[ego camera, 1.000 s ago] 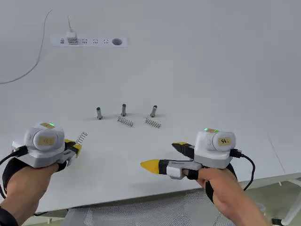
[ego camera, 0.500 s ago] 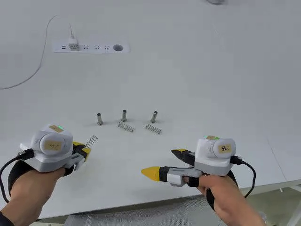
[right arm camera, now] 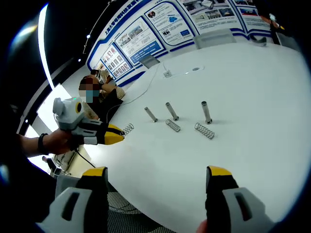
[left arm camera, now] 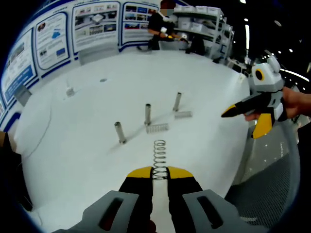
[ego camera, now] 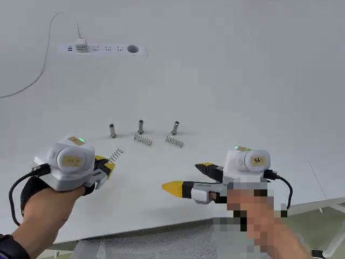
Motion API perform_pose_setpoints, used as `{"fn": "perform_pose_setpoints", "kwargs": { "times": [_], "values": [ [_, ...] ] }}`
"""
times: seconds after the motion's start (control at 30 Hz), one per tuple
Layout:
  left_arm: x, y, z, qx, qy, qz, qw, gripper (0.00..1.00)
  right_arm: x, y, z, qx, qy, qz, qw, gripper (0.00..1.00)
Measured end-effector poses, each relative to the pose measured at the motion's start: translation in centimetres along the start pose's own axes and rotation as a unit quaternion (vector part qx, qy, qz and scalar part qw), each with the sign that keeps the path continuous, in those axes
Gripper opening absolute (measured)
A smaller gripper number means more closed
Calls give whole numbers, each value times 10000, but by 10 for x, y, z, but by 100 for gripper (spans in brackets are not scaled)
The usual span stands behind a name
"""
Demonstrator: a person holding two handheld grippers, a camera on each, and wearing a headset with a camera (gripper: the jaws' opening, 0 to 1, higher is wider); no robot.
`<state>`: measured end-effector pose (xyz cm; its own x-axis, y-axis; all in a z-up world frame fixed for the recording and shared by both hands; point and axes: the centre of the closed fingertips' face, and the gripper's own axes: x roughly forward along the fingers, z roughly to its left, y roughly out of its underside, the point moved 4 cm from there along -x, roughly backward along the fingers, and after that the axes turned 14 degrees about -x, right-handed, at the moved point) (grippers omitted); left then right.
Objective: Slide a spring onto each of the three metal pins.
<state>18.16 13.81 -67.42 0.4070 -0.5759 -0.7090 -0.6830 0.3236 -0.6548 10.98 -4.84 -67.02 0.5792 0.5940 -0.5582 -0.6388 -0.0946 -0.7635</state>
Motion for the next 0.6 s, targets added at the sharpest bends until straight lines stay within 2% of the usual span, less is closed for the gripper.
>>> {"fn": "perform_pose_setpoints", "kwargs": {
  "times": [0.53,0.6],
  "values": [
    [8,2,-44,404,475,74,9980,10,0,-5,-3,202,-52,-151,9997,76],
    [9,2,-47,439,510,77,9977,10,0,-6,-3,242,-61,-179,9995,74]
  ]
}}
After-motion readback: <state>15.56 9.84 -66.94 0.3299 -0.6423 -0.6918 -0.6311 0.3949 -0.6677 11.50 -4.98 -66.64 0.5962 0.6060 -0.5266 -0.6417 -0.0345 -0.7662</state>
